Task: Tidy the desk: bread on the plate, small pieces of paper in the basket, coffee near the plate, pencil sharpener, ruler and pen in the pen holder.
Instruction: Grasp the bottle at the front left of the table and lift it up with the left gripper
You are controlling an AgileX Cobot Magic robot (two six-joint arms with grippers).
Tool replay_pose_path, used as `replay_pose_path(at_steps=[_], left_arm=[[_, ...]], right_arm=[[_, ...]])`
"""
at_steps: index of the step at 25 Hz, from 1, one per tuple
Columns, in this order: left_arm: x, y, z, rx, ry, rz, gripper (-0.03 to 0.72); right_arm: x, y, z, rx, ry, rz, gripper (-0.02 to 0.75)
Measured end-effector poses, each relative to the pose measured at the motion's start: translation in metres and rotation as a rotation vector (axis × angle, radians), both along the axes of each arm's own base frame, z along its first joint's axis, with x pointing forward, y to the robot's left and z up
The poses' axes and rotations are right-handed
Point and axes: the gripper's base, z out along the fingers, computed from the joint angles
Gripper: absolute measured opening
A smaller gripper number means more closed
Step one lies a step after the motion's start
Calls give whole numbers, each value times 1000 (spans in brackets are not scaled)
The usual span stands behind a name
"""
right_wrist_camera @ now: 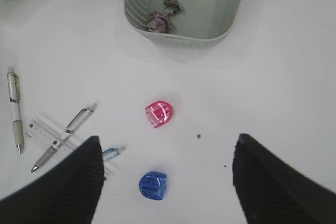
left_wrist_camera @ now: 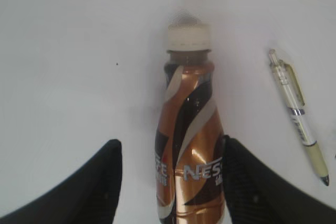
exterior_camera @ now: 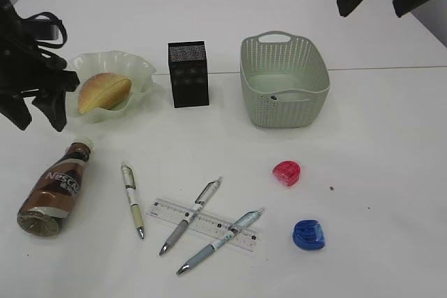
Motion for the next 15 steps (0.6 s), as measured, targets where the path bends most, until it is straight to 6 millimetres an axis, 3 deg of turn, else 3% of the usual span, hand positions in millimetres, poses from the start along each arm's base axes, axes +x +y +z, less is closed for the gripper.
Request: replay_pose_path(at_steps=[15], left_arm=[[15, -18, -81, -8, 183, -25, 445]], right_arm=[[1, -3, 0, -38, -11, -8, 561]])
